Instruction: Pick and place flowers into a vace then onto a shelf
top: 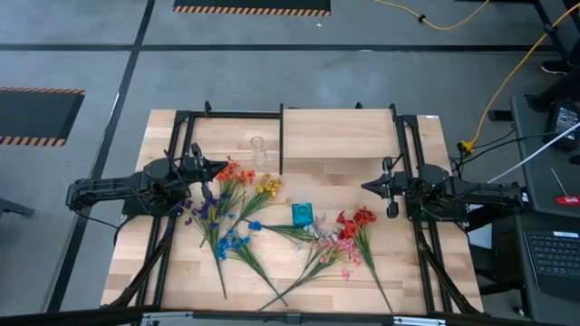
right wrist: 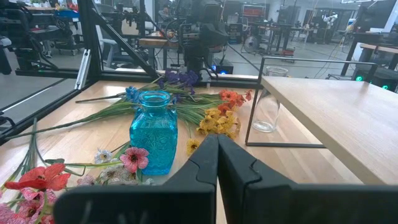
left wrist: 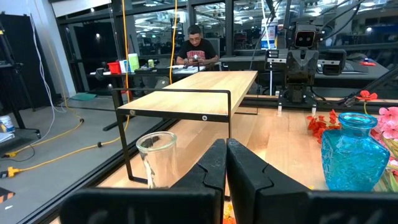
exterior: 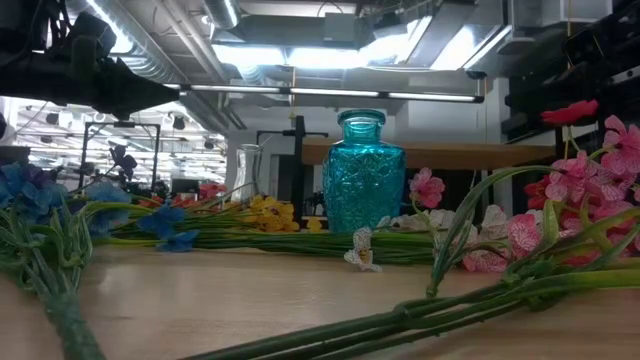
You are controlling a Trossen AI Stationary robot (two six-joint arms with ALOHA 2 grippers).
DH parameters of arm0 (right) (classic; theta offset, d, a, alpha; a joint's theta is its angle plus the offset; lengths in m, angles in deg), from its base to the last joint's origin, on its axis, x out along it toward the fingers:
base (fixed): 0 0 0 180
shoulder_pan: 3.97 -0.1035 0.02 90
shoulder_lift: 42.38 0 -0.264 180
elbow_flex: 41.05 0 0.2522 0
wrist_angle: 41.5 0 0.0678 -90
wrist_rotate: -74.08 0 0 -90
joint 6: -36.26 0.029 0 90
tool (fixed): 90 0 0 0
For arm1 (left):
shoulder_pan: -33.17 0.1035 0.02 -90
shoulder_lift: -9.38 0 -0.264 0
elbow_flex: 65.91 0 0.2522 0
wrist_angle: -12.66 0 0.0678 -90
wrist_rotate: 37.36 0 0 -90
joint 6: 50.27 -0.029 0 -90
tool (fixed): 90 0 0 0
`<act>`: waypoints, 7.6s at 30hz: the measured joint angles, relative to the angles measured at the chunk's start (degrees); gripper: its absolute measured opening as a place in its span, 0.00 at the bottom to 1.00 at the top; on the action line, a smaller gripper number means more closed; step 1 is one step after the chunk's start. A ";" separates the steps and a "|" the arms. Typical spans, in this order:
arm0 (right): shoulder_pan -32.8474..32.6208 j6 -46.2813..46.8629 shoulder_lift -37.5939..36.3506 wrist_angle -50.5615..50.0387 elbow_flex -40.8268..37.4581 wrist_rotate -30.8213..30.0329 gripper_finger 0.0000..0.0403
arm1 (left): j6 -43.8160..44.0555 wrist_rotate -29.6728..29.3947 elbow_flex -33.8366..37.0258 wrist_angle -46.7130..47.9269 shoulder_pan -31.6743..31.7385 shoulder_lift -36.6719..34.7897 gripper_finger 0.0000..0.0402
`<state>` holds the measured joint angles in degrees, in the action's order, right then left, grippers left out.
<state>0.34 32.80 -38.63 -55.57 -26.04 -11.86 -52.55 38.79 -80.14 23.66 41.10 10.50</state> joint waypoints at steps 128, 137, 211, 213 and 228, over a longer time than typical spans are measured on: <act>0.00 4.59 0.00 0.17 0.01 -0.09 0.02 | 14.85 -2.85 -30.16 31.55 -0.05 37.93 0.01; -0.01 3.04 -0.01 0.19 -0.01 -0.07 0.02 | 15.14 -0.58 -37.79 40.43 -4.08 43.04 0.00; 0.00 -2.76 0.00 -0.01 -0.01 0.02 0.02 | 132.80 2.90 -74.42 68.26 -60.66 104.88 0.41; -0.01 -2.73 -0.01 -0.01 0.00 0.02 0.02 | 133.07 2.70 -74.42 68.24 -60.66 106.06 0.42; 0.01 -2.64 -0.02 0.02 0.01 0.02 0.02 | 133.83 -1.17 -72.97 67.77 -60.59 109.83 0.42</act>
<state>0.34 30.16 -38.65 -55.56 -26.04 -11.84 81.28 37.62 -153.12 91.43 -19.49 120.33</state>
